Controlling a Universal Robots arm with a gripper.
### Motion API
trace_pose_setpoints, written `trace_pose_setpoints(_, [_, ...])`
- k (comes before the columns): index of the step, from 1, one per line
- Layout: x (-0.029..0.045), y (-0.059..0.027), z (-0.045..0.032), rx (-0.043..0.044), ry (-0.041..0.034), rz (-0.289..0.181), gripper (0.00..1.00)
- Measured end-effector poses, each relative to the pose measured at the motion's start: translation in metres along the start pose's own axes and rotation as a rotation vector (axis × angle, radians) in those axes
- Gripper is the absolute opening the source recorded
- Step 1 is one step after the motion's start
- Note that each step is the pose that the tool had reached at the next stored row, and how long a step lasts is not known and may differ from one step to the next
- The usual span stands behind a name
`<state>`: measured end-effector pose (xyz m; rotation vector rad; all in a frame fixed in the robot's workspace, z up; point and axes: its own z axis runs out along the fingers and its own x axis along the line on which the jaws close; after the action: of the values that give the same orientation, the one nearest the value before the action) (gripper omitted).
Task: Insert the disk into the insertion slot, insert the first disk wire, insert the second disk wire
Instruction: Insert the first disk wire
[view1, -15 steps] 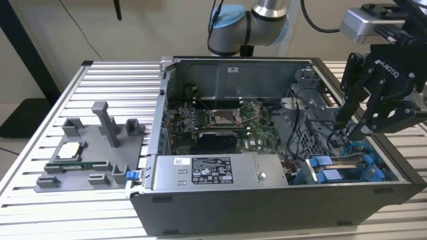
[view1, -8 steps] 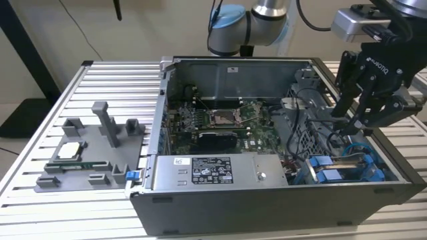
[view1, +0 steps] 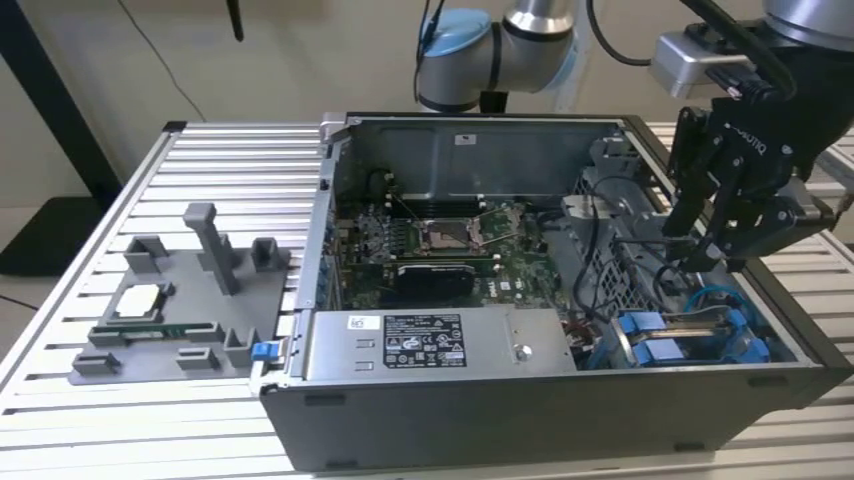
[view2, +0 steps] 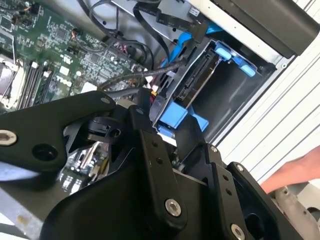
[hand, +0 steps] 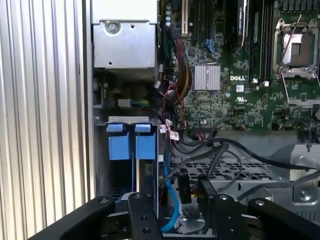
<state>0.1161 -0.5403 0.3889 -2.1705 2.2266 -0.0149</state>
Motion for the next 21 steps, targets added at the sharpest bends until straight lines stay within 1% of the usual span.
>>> trace_pose_setpoints(4, [0.0000,0.0045,0.0034,0.0327,-0.0017,-0.001,1.00])
trace_pose_setpoints(5, [0.0000,0.0051,0.0039,0.0393,-0.0023,-0.001,1.00])
trace_pose_setpoints(6, [-0.0001,0.0056,0.0041,0.0440,-0.0026,-0.002,1.00])
trace_pose_setpoints(7, [-0.0001,0.0061,0.0042,0.0467,-0.0027,-0.002,1.00])
trace_pose_setpoints(11, [-0.0001,0.0075,0.0042,0.0477,-0.0029,-0.002,1.00])
trace_pose_setpoints(21, [0.0002,0.0076,0.0041,0.0477,-0.0030,-0.002,1.00])
